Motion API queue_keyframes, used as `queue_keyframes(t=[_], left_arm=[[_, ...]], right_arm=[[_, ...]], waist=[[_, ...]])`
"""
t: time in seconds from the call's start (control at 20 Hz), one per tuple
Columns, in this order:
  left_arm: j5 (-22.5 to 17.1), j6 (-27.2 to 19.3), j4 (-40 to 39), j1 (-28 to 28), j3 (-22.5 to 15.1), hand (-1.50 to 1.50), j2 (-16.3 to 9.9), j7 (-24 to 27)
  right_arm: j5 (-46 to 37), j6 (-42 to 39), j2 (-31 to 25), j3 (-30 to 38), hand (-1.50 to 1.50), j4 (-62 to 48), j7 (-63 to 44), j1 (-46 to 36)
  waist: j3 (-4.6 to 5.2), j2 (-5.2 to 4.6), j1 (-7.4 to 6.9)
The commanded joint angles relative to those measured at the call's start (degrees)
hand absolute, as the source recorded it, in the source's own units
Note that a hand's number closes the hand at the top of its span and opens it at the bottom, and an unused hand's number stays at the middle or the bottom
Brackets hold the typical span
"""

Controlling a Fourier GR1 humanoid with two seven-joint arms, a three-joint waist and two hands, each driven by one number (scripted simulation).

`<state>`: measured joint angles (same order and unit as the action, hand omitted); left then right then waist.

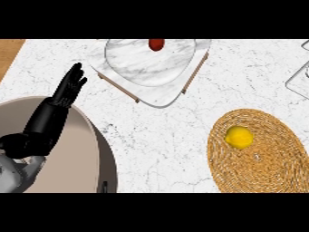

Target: Pick the squash from the placemat and place it in the tiered shelf

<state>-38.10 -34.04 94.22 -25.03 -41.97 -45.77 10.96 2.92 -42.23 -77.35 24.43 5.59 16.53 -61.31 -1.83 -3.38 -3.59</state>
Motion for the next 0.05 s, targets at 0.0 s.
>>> queue_keyframes(t=[0.0], left_arm=[[-1.43, -0.25, -2.59, 1.62, -0.65, 0.00, 1.48, -1.63]], right_arm=[[-0.57, -2.61, -0.41, -0.46, -1.50, -0.13, 1.47, 2.11]], waist=[[0.46, -1.16, 0.67]])
